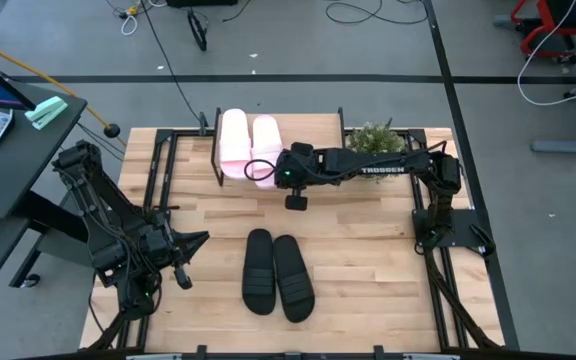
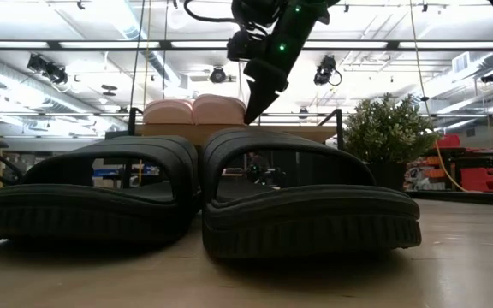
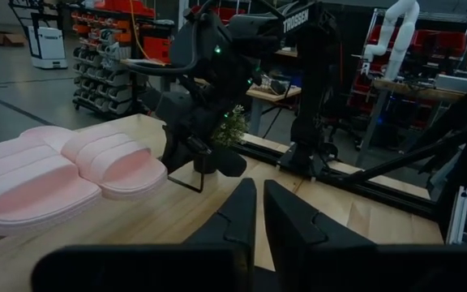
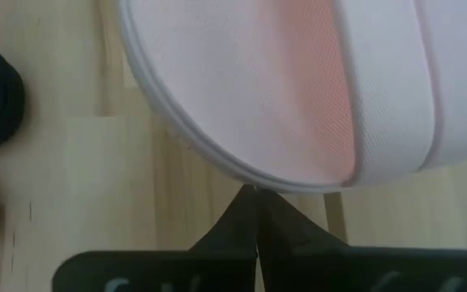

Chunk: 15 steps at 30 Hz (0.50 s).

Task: Pick and place slides into the shelf
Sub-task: Put the pink slide on the shelf

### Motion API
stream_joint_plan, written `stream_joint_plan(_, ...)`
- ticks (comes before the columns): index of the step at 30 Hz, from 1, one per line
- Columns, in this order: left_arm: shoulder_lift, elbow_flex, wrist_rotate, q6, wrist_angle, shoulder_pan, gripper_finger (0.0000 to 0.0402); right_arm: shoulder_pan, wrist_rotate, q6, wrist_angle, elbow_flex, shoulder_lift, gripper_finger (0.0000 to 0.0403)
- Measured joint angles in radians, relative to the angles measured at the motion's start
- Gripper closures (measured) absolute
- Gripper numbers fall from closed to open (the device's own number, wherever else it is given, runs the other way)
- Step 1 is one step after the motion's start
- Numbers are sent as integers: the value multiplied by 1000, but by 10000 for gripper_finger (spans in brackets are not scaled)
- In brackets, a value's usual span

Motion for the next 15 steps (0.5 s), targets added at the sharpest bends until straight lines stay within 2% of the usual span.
stream_joint_plan(15, 0, 0, 0, 0, 3, 0, 365, 2, -34, -15, 15, 0, 0, 403)
